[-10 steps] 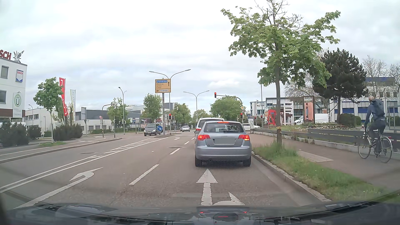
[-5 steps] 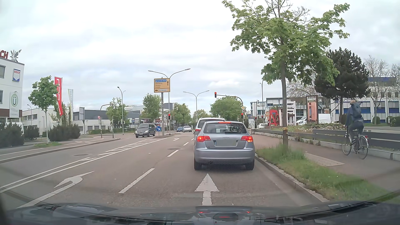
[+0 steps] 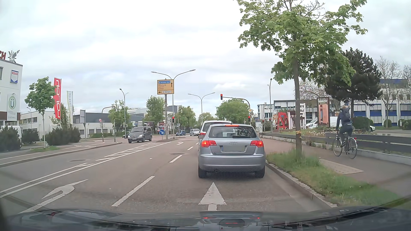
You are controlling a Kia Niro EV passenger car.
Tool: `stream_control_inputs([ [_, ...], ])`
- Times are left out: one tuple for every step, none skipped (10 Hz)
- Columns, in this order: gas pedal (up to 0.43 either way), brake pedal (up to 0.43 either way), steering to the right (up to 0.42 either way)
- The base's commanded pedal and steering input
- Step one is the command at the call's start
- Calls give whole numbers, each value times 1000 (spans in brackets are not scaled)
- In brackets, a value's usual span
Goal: Follow the waypoints while adhering to traffic rules and regulations
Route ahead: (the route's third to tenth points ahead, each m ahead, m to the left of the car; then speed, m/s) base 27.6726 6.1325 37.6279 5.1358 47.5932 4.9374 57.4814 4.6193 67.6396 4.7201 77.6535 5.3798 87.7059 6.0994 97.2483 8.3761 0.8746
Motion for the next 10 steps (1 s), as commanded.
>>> stream_control_inputs([
  [0, 73, 1],
  [0, 73, 1],
  [0, 73, 1],
  [0, 73, 1],
  [0, 73, 1],
  [0, 73, 1],
  [0, 67, 1],
  [0, 67, 1],
  [0, 67, 1],
  [0, 73, 1],
])
